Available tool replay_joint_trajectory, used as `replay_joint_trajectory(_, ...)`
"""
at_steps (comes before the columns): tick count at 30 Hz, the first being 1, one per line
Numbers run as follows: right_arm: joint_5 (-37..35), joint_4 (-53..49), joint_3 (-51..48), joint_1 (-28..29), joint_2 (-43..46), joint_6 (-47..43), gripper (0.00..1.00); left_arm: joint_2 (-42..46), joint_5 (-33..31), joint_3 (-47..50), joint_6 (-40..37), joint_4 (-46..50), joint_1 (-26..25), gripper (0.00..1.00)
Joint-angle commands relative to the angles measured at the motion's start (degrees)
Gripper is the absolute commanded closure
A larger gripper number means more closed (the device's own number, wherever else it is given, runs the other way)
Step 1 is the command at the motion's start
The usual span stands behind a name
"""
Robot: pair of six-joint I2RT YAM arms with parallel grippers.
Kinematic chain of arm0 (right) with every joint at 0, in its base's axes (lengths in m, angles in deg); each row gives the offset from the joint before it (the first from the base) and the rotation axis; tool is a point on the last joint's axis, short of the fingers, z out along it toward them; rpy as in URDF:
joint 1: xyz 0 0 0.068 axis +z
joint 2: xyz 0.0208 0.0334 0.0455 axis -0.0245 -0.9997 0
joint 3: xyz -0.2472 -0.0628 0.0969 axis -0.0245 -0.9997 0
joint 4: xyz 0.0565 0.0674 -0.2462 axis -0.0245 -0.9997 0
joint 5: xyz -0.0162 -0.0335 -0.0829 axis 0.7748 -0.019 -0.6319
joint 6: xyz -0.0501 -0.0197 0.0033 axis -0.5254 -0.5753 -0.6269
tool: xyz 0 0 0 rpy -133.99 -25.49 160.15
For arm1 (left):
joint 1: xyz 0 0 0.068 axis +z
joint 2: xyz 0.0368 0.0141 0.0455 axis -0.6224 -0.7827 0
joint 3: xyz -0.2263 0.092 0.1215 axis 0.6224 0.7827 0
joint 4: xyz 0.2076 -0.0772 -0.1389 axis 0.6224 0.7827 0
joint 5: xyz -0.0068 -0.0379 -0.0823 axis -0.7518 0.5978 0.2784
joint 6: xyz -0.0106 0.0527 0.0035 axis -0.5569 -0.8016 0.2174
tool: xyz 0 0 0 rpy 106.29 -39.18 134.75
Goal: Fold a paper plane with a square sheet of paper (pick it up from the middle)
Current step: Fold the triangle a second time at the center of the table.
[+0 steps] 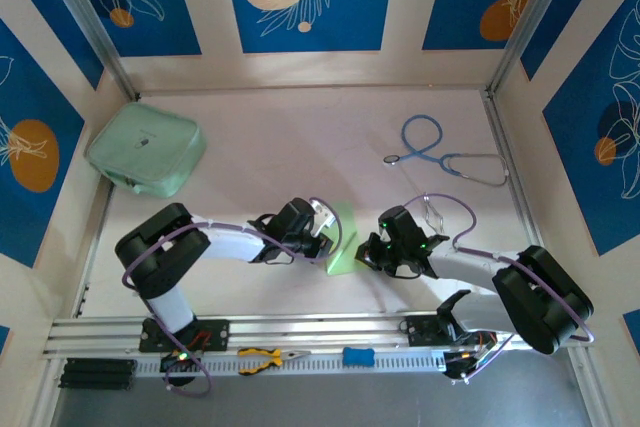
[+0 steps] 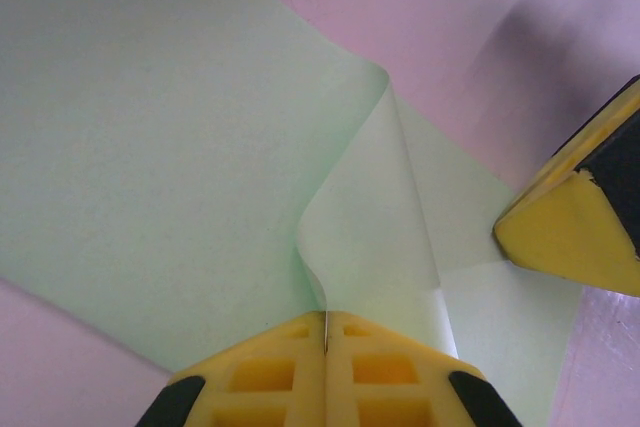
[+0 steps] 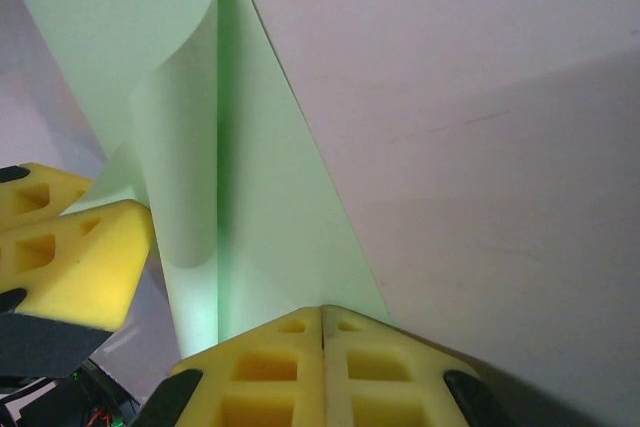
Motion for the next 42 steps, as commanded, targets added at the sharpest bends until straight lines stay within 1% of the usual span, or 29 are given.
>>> replay_joint_trajectory(1,-1.2,-3.0,-1.6,-0.3,-0.5,0.1,1.0,-1.2,0.6,-1.4,-0.9,0.2,0.6,0.98)
replay_joint_trajectory(9,-1.2,-3.1,-1.5,-0.4,-0.5,0.0,1.0,-2.4,-0.9,-2.4,-0.9,3.1,0.6,0.99)
replay_joint_trajectory(19,-1.3,-3.5,-1.5,-0.5,0.0,0.1,1.0,1.2,-2.3,-1.8,-0.6,4.1,0.6,1.0)
replay_joint_trajectory(29,-1.1,-3.7,-1.5,-0.6,0.1,-0.1,1.0,-0.6,-1.2,-2.7,-0.5,3.9,0.6,1.0)
replay_joint_trajectory(42,-1.3,-3.6,-1.6,-0.7,0.2,0.0,1.0,-2.2,-1.5,-3.3,-0.5,5.1,0.6,1.0)
